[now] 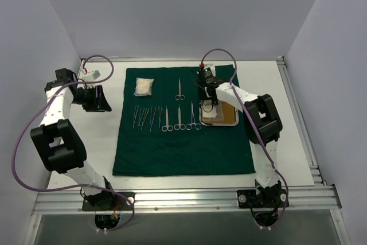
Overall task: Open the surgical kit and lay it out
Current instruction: Pick up the medical item from the container.
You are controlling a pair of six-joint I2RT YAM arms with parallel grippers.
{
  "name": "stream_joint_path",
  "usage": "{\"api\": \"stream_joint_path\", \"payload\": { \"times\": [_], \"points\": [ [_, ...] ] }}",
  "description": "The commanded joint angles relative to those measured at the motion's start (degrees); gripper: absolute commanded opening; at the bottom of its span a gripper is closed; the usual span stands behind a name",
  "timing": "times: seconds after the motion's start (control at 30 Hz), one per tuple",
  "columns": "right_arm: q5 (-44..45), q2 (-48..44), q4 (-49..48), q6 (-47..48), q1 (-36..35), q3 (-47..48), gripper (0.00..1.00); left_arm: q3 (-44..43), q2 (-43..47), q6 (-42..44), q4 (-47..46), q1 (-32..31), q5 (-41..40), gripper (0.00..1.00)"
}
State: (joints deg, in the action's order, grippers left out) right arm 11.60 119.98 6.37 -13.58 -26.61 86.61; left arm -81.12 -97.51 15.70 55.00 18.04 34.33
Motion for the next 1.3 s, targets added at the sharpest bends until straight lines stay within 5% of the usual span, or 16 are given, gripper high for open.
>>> {"api": "stream_joint_path", "payload": {
  "times": [0.0, 0.47, 0.57, 0.73, 1.03, 1.27],
  "points": [
    [1.0, 0.7, 2.2, 1.8, -0.3, 3.2, 0.41, -1.1, 0.2, 1.1, -0.1, 0.1, 0.7, 0.51],
    [0.4, 2.2, 4.0, 5.6, -0.7, 3.7, 0.34, -1.1, 0.2, 1.1, -0.1, 0.1, 0.7, 0.51],
    [-0.5, 2.3, 4.1, 6.0, -0.7, 4.1, 0.27, -1.1, 0.3, 1.0, 0.0, 0.1, 0.7, 0.5],
    [-0.5, -0.2, 4.4, 6.6, -0.8, 3.5, 0.01, -1.2, 0.6, 1.2, 0.2, 0.1, 0.6, 0.5],
    [1.0, -7.8, 7.2, 13.1, -2.4, 3.2, 0.0, -1.9, 0.4, 1.1, 0.4, 0.1, 0.9, 0.5],
    [-1.5, -12.7, 7.5, 28.7, -7.5, 4.9, 0.0, -3.1, 0.7, 1.9, 1.2, 0.0, 3.0, 0.51]
  ]
}}
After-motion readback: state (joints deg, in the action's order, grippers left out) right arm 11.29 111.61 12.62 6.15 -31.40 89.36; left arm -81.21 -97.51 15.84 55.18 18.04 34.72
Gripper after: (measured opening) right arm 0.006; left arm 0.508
